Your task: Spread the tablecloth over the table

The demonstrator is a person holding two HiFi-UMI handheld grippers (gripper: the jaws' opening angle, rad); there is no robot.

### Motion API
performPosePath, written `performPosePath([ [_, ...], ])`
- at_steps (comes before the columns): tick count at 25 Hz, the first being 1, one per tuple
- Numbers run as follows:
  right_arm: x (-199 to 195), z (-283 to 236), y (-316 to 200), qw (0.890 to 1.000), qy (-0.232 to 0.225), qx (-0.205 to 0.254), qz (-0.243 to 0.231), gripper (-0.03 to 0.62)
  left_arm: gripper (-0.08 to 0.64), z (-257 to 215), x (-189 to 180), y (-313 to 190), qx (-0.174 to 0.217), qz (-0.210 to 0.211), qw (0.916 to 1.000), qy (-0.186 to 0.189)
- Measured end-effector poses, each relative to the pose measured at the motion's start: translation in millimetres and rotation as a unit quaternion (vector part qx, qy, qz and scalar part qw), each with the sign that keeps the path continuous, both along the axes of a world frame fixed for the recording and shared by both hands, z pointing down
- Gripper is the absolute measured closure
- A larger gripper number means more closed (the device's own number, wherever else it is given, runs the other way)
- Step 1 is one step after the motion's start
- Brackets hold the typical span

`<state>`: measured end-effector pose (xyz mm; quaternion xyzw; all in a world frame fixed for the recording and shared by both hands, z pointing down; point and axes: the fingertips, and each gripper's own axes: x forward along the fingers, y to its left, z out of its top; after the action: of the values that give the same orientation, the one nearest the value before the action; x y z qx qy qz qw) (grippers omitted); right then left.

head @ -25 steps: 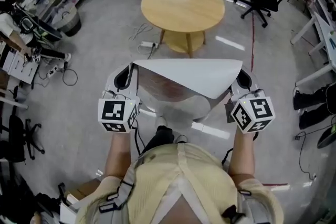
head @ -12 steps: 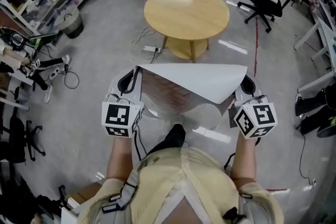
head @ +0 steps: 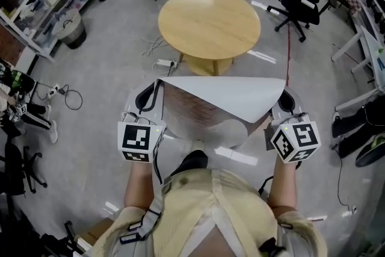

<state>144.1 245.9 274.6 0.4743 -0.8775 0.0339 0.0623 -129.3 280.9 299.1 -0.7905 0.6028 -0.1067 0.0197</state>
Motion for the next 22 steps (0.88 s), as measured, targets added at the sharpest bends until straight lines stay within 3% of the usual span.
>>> performPosePath([
  [8, -9, -3, -50, 1.0, 0.02, 0.002, 0.004, 0.581, 0.555, 0, -10, -47, 0.012, 0.003, 0.9999, -0.002],
  [14, -16, -29, -90, 0.999, 0.029, 0.02, 0.018, 0.581, 0.554, -27, -15, -83, 0.034, 0.019, 0.999, -0.02],
  [22, -17, -94, -132, 0.994, 0.049, 0.1, 0.017, 0.58, 0.554, -86, -12, -129, 0.079, 0.047, 0.9935, -0.067],
])
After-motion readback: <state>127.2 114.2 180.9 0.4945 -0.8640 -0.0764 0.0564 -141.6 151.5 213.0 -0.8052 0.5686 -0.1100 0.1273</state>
